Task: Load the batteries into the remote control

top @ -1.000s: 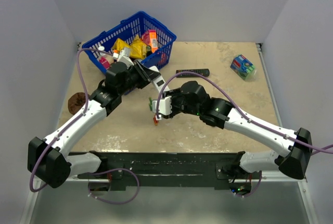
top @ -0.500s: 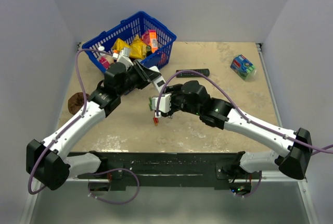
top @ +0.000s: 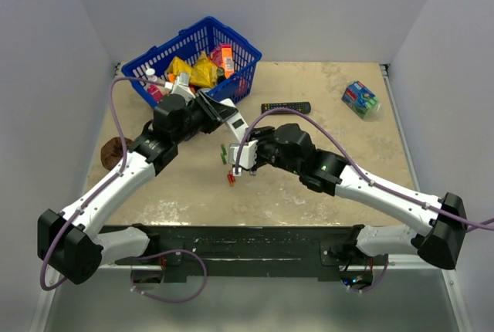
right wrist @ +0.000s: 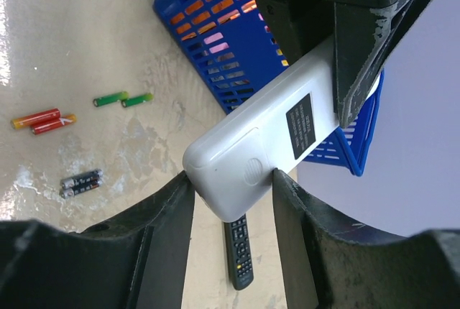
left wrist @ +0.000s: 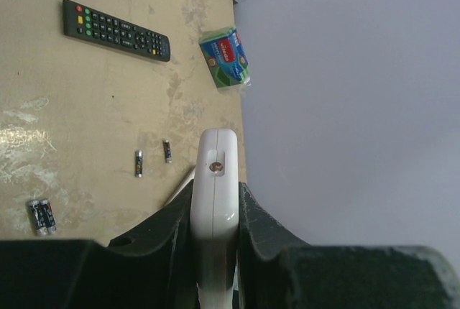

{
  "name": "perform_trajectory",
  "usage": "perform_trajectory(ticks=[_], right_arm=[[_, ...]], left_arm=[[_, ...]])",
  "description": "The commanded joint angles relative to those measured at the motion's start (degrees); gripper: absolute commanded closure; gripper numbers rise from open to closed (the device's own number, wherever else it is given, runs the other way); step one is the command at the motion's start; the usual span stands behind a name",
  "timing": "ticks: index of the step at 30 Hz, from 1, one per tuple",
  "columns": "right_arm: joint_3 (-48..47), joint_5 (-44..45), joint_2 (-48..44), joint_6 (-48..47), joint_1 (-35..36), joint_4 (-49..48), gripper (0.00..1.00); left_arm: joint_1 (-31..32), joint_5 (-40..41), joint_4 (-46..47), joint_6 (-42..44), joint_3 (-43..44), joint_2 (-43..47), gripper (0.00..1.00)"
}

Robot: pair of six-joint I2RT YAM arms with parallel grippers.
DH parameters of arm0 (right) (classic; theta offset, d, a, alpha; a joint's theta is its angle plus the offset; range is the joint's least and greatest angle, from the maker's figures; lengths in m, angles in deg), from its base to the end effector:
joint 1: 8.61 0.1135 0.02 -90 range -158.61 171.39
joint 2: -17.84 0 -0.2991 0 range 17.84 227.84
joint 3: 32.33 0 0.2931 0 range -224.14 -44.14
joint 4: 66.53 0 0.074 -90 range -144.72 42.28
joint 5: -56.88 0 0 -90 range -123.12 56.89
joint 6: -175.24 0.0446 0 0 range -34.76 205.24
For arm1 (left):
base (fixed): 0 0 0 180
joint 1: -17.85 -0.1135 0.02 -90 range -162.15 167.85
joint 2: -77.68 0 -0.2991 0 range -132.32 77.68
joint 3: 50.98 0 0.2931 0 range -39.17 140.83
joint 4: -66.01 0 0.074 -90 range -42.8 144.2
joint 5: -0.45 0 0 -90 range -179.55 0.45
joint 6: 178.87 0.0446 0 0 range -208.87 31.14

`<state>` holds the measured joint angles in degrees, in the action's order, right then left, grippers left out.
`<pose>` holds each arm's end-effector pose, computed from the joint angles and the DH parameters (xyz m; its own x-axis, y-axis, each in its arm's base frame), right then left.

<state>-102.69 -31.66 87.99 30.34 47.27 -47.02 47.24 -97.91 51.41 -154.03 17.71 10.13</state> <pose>0.1824 0.2671 0.3567 0.5595 -0.6324 -0.5358 -0.6198 0.1100 -0.7770 0.2701 -0.1596 0.3683 -0.6376 -0.6713 -0.3778 0.0717 0.4366 -0.8968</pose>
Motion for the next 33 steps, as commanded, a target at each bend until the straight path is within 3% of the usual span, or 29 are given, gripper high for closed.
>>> perform_trajectory(ticks=[1, 33], right_arm=[[1.68, -4.18, 0.07, 2.42, 0.46, 1.00, 0.52], [-1.49, -10.41, 1.13, 1.81, 2.39, 2.76, 0.53]], left_arm=[[0.76, -4.29, 9.55, -6.55, 0.51, 3.13, 1.00], [0.76, -5.17, 13.42, -10.07, 0.60, 0.93, 1.00]])
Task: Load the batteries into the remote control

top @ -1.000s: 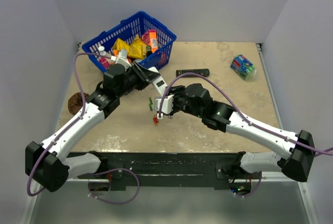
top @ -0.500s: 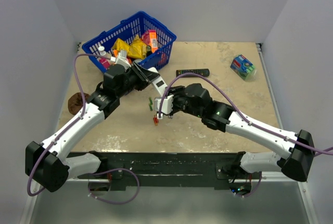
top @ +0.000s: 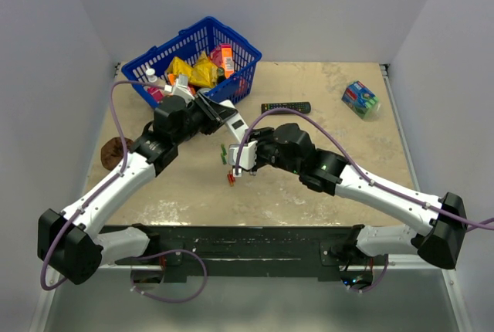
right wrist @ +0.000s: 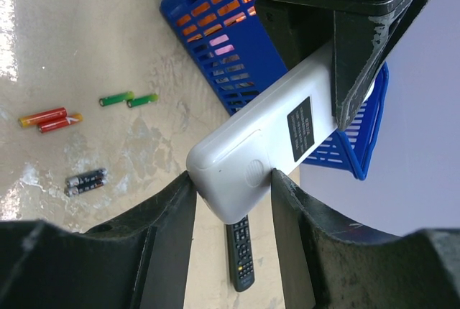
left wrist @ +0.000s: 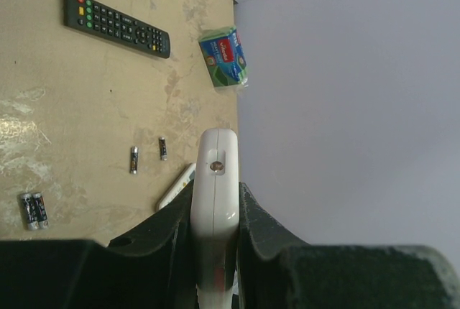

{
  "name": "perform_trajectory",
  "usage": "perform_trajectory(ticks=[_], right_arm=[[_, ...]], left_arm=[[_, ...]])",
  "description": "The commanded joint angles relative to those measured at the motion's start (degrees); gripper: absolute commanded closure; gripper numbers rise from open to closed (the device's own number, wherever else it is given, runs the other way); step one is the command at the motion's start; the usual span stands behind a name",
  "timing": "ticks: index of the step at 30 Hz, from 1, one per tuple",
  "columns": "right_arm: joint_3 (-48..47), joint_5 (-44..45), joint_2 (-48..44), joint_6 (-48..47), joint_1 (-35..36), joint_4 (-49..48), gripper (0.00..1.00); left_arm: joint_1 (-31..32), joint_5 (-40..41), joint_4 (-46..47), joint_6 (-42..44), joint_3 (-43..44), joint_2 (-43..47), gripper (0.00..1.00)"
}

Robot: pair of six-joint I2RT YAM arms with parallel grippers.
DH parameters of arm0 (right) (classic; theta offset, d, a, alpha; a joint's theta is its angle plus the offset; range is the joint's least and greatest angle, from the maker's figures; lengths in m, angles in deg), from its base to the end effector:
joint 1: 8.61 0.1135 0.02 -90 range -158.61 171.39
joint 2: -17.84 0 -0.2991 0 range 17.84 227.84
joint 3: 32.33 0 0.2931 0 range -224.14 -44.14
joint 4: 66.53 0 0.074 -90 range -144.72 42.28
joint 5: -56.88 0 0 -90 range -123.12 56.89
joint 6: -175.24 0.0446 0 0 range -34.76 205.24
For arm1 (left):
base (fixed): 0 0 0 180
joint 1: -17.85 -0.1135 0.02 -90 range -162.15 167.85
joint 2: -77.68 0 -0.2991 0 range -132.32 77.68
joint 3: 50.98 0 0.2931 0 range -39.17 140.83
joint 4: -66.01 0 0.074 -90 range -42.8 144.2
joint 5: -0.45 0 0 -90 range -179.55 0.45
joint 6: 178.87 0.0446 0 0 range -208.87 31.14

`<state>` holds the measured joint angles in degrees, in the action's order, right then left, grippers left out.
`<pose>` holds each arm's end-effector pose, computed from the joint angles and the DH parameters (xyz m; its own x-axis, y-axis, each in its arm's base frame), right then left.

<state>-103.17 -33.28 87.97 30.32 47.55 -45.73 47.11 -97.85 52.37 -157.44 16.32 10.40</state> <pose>0.1797 0.2682 0.3577 0.5710 -0.6179 -0.5405 -0.6347 0.0853 -0.7680 0.2694 -0.1583 0.3617 -0.6392 -0.6977 -0.3234 0.0302 0.3975 -0.9171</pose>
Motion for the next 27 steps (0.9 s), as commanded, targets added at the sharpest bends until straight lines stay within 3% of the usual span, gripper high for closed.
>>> perform_trajectory(ticks=[1, 11, 20, 27], right_arm=[[-1.00, -9.06, 1.15, 1.83, 2.28, 1.46, 0.52], [-0.48, -8.80, 1.15, 1.65, 2.46, 2.61, 0.50], [2.77, -0.02, -0.87, 0.95, 2.37, 2.87, 0.48], [3.21, 0.08, -1.49, 1.57, 2.11, 2.43, 0.49]], left_arm=[[0.98, -5.33, 12.72, -6.92, 1.91, 0.75, 1.00], [0.80, -4.63, 13.60, -7.98, 1.91, 1.02, 1.00], [0.28, -4.45, 11.06, -5.61, 2.44, 1.54, 1.00], [-0.25, -4.80, 8.95, -3.67, 3.40, 1.81, 1.00]])
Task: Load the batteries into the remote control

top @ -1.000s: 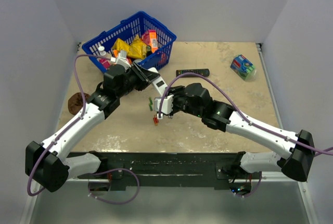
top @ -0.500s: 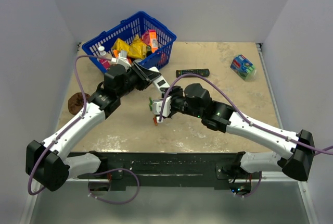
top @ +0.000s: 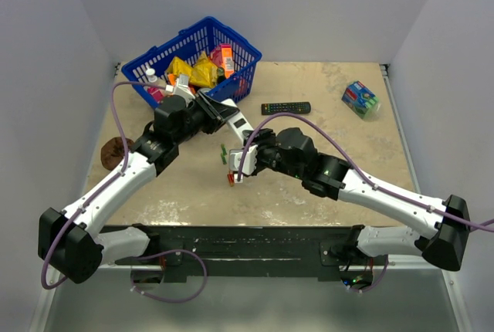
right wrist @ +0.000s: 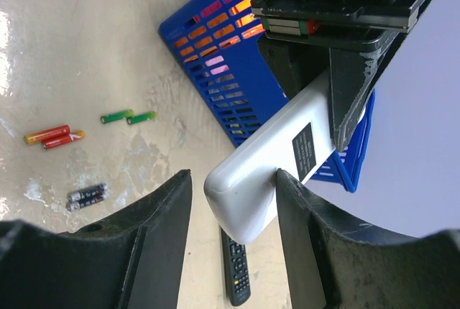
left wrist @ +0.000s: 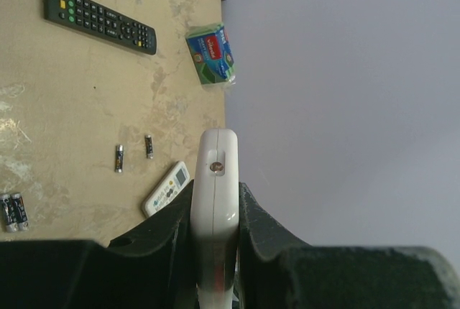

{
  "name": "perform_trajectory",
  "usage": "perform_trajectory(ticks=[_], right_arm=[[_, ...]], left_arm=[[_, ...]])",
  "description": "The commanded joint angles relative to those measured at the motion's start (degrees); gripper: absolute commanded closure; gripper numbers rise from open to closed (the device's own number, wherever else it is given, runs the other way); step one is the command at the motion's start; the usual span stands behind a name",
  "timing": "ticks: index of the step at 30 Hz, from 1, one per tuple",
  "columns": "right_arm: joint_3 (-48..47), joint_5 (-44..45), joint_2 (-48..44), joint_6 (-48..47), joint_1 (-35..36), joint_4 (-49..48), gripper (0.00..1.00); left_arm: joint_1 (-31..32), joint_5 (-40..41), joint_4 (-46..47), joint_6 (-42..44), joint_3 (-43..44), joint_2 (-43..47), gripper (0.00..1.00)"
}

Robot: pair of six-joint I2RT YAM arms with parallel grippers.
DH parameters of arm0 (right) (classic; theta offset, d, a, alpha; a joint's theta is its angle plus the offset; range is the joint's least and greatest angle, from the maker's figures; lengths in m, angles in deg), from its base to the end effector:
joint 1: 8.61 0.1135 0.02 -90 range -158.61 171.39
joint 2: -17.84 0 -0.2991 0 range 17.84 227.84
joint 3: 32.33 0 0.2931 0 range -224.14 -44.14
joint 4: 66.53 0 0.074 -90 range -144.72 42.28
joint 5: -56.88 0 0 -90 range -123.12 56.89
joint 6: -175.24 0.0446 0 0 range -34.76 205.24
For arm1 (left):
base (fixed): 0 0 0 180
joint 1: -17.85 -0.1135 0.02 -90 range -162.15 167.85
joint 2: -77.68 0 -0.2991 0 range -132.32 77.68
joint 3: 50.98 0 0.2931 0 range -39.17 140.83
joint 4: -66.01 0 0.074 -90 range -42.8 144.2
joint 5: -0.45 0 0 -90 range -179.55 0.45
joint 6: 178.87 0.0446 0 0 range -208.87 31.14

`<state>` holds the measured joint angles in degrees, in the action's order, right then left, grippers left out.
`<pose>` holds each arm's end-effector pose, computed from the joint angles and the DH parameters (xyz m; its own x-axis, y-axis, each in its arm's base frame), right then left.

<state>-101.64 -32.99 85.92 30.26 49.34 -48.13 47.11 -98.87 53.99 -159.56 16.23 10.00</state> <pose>0.1671 0.2667 0.3623 0.6033 -0.5797 -0.5477 -0.6140 0.1007 -0.7828 0.2710 -0.1601 0.3623 -0.6478 -0.7046 -0.2898 0.0270 0.3589 -0.9330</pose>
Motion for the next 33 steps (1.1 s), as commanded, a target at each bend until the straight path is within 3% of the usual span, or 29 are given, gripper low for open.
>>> perform_trajectory(ticks=[1, 19, 33], right_arm=[[1.51, -0.21, 0.48, 1.46, 0.32, 4.84, 0.49], [1.16, -1.53, 2.41, 1.37, 0.32, 5.19, 0.59], [2.12, -1.79, 2.07, 2.42, 0.32, 6.59, 0.87]], left_arm=[[-0.16, -4.03, 7.33, -1.46, 3.66, 2.29, 1.00], [-0.25, -4.74, 7.59, -1.81, 3.75, 3.43, 1.00], [-1.65, -5.27, 8.91, -2.96, 4.10, 3.96, 1.00]])
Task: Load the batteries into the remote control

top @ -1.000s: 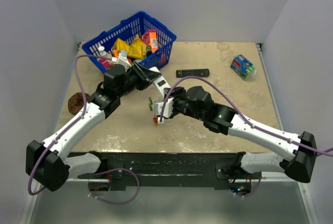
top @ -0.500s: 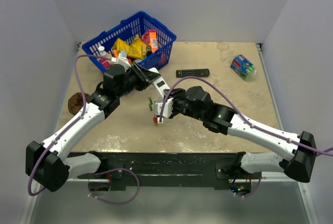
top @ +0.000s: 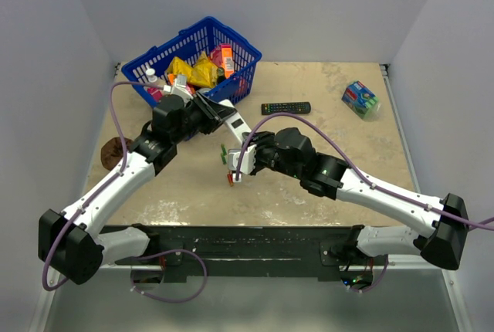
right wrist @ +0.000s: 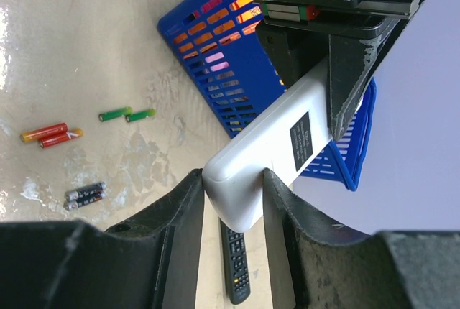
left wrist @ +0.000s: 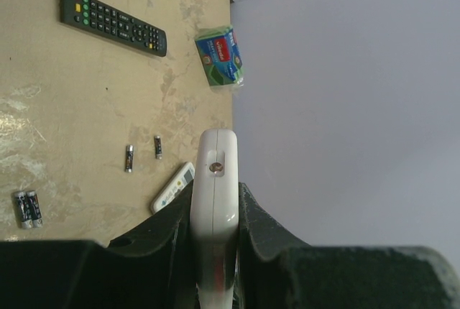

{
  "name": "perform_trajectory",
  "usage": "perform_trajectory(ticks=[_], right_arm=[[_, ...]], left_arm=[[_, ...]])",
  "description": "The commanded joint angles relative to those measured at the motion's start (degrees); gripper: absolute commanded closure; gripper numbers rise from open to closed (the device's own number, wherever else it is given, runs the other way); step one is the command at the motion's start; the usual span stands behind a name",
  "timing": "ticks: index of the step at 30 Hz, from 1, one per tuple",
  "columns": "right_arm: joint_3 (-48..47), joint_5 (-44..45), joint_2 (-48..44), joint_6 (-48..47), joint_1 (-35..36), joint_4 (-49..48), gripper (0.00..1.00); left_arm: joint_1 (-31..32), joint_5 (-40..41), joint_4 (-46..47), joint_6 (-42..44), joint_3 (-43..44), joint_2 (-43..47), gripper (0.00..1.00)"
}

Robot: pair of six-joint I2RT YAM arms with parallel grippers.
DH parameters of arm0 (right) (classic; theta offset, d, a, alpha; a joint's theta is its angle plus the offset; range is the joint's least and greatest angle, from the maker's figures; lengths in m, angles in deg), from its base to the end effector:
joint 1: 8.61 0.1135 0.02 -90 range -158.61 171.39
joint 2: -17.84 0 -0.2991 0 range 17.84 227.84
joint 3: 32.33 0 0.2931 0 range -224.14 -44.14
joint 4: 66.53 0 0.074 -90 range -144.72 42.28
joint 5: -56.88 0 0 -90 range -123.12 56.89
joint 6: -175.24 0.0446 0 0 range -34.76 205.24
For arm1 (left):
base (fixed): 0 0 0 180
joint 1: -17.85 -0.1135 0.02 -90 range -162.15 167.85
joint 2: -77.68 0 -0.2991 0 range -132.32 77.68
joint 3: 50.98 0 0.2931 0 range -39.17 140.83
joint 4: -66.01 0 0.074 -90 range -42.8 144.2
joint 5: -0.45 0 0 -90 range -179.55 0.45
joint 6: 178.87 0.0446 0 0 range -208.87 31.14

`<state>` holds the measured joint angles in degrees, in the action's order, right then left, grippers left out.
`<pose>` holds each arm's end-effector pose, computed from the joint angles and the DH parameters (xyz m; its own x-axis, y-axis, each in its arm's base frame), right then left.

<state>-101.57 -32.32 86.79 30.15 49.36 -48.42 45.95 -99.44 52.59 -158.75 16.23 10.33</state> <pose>0.1695 0.2697 0.3578 0.5965 -0.5926 -0.5413 -0.6142 0.0972 -0.7832 0.2721 -0.1540 0.3612 -0.6451 -0.7042 -0.2966 0.0161 0.3756 -0.9267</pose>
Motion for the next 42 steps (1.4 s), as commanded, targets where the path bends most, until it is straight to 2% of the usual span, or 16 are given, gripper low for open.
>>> perform_trajectory(ticks=[1, 9, 16, 19, 21, 22, 23, 24, 25, 26, 31, 32, 33, 37, 42], right_arm=[[2.15, -2.73, 1.10, 2.62, 0.30, 7.23, 0.88], [2.50, -4.31, -0.48, 3.59, 0.30, 8.99, 0.88], [2.59, -5.19, -0.48, 4.99, 0.30, 7.58, 0.98], [2.32, -5.28, -1.18, 8.84, 0.30, 6.62, 0.96], [2.50, -4.67, -3.29, 12.88, 0.21, 3.55, 0.89], [2.67, -3.71, -4.25, 19.52, 0.21, 1.80, 0.85], [2.50, -0.91, -5.48, 23.67, 0.21, -1.27, 0.76], [2.15, 1.46, -6.01, 28.06, 0.12, -2.34, 0.54], [0.75, 3.92, -6.37, 38.20, -0.05, -3.13, 0.45], [0.04, 8.65, -6.63, 43.52, -0.14, -3.05, 0.38], [-3.39, 17.38, -7.51, 74.53, -0.23, 0.02, 0.29], [-3.22, 18.53, -7.69, 78.60, -0.23, 0.11, 0.23], [-3.22, 20.19, -7.77, 82.65, -0.32, 0.02, 0.13], [-4.00, 23.10, -6.03, 103.89, -0.58, 2.56, 0.13], [-6.38, 20.65, -1.63, 115.19, -0.67, 4.24, 0.18]], left_arm=[[-0.85, -4.61, 10.13, -3.68, 4.11, 3.63, 1.00], [-4.80, -3.47, 10.31, -4.64, 3.84, 3.37, 1.00], [-5.16, -4.52, 12.50, -6.14, 3.75, 2.05, 1.00], [-5.42, -4.18, 13.29, -4.91, 3.32, 2.49, 1.00], [-5.42, -3.47, 15.13, -3.68, 1.13, 3.10, 1.00], [-5.42, -2.51, 16.71, -2.89, -0.10, 4.24, 1.00], [-5.42, -1.55, 18.81, -1.93, -2.29, 4.77, 1.00], [-5.42, -0.58, 19.27, 0.08, -3.35, 5.38, 1.00], [-5.42, 0.91, 21.62, 0.97, -4.67, 6.69, 1.00], [-5.42, 1.80, 23.21, 1.94, -7.55, 7.32, 1.00], [-5.42, 4.79, 33.22, 5.46, -15.40, 11.44, 1.00], [-5.42, 4.88, 34.55, 6.16, -17.06, 11.80, 1.00], [-5.42, 4.79, 35.52, 7.12, -17.77, 12.15, 1.00], [-5.42, 5.14, 40.97, 8.71, -20.68, 14.00, 1.00], [-5.33, 4.01, 43.35, 11.61, -21.56, 14.53, 1.00]])
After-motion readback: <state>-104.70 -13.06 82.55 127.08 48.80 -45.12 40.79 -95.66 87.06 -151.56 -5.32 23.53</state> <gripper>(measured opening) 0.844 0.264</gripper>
